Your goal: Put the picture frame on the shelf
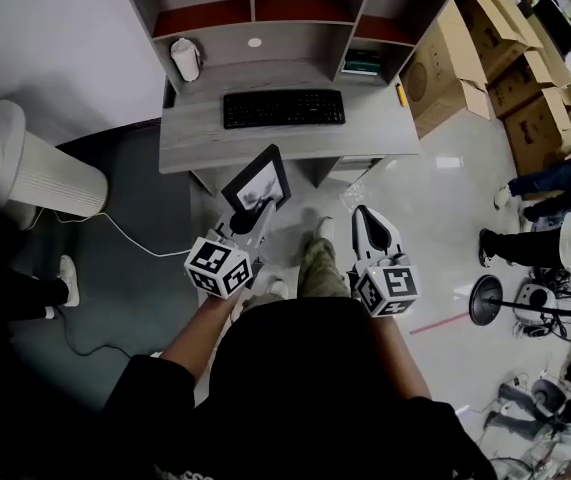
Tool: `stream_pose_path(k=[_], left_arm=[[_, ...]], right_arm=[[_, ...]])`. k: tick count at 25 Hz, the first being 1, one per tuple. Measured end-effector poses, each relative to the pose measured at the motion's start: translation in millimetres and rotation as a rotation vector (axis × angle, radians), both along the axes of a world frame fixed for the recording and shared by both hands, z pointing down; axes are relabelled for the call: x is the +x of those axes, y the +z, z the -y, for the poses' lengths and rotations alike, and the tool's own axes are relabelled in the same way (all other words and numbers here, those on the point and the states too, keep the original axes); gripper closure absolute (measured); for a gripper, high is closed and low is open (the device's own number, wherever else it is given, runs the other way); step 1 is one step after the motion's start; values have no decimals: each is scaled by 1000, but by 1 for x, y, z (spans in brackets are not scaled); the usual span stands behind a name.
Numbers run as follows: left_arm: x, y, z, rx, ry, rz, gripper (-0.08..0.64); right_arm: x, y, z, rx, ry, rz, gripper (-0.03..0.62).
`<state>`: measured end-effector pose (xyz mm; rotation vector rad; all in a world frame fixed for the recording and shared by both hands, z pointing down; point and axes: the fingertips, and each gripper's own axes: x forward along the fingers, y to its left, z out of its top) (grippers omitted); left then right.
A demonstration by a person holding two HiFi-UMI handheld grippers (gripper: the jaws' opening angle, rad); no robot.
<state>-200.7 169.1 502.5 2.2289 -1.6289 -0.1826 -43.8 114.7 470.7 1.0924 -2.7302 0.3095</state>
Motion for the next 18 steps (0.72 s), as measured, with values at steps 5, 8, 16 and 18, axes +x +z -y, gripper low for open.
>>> stream_pose_path(k=[5,8,16,18], left_arm=[[-4,-1,37,16,-13,7,535],[-10,1,68,7,-31,5,535],[-9,-6,164,-13,-40,22,535],[-6,-8,188,-20,-45,28,535]], right_arm=[[-5,10,44,8,-18,8,580],[-9,14,77,4,-39,23,580],[-6,14,189,-40,-53,51,580],[-4,15,213,-50,-63,57,580]])
